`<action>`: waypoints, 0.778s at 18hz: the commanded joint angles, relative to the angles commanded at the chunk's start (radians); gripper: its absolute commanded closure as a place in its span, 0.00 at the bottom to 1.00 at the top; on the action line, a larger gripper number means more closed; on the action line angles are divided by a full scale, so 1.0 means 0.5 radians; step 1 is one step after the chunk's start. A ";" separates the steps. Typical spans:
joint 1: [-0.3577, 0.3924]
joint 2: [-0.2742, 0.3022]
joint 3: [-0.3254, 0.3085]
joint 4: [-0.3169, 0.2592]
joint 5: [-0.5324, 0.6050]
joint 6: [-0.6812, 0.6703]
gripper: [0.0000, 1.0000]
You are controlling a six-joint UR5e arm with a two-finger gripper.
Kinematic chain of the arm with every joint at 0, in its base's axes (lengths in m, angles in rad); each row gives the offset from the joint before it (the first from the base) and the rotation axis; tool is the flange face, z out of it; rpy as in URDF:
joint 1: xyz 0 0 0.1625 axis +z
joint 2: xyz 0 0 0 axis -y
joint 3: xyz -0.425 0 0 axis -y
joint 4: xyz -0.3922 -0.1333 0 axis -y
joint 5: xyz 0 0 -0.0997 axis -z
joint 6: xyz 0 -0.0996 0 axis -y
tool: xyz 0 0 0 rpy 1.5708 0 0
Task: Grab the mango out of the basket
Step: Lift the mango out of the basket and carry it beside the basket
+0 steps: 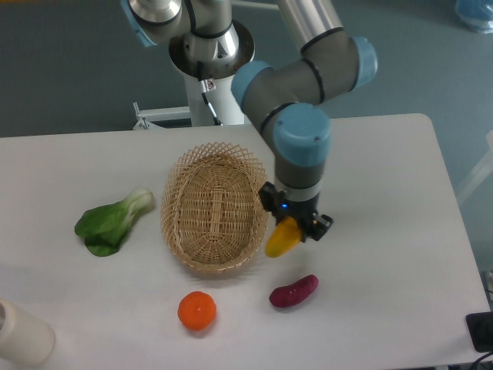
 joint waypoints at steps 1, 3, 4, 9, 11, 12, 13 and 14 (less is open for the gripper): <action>0.012 -0.009 0.003 0.003 0.006 0.055 0.62; 0.037 -0.012 0.006 0.009 0.012 0.096 0.62; 0.058 -0.009 0.006 0.006 0.012 0.135 0.61; 0.071 -0.037 0.077 -0.003 0.015 0.212 0.61; 0.071 -0.040 0.074 -0.003 0.018 0.212 0.61; 0.071 -0.040 0.074 -0.003 0.018 0.212 0.62; 0.071 -0.040 0.071 0.003 0.018 0.212 0.61; 0.071 -0.040 0.068 0.006 0.018 0.212 0.62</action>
